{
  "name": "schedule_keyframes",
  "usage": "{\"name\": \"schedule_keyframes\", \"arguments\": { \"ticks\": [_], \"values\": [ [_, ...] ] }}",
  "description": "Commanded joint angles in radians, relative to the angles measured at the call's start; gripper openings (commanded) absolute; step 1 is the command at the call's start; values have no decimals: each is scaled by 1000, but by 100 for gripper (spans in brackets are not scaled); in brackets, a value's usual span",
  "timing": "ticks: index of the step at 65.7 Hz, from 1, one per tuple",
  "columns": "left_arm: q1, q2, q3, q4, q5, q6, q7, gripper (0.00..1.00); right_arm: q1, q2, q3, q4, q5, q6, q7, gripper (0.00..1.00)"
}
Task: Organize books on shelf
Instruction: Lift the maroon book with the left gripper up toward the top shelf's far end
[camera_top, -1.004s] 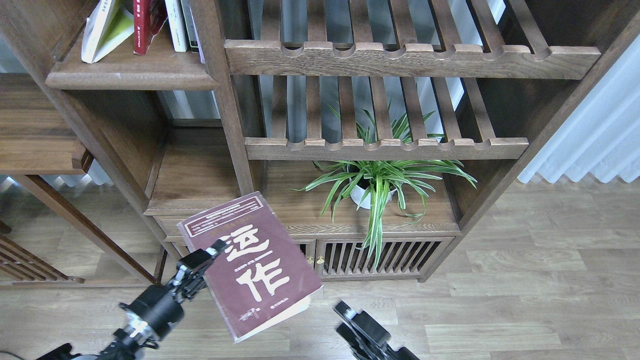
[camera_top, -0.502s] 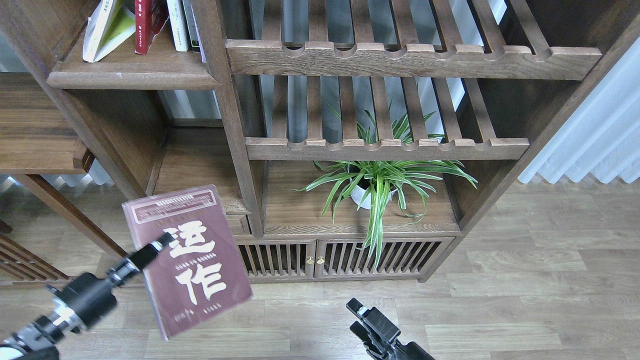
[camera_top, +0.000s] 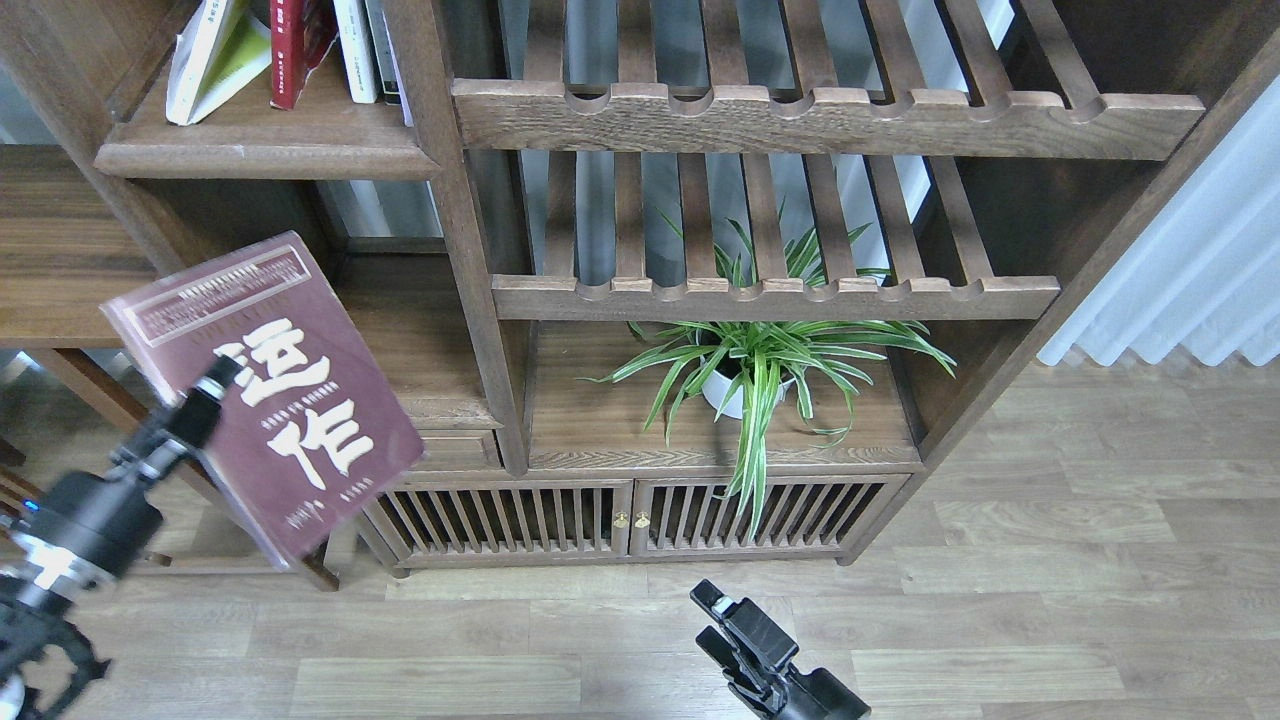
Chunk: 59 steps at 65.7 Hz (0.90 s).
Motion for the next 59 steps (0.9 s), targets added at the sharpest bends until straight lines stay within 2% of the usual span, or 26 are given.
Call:
{"name": "schedule_keyframes", "arguments": {
  "ticks": [1, 7, 9, 14, 24, 39, 54, 59],
  "values": [
    [6, -28, -32, 0, -9, 0, 47, 2, -3, -2, -1, 1, 0, 0, 0, 100],
    [4, -28, -71, -1, -30, 0, 56, 2, -8, -7, 0, 0, 2, 0, 0, 100],
    [-5, -28, -97, -1, -50, 0, 75, 2, -9, -10, 0, -2, 5, 0, 0, 100],
    [-22, -28, -117, -1, -73, 0, 90, 2, -8, -9, 0, -2, 6, 0, 0, 100],
    [-129, -28, -158, -1, -126, 0, 101, 2, -1, -7, -1, -2, 6, 0, 0, 100],
    [-331, 114, -186, -1, -190, 0, 102, 2, 2, -7, -1, -4, 5, 0, 0, 100],
    [-430, 263, -220, 0, -265, 0, 101, 2, 2, -7, -1, -11, 6, 0, 0, 100],
    [-482, 361, -220, 0, -305, 0, 101, 2, 2, -7, -1, -20, 6, 0, 0, 100]
  ]
}}
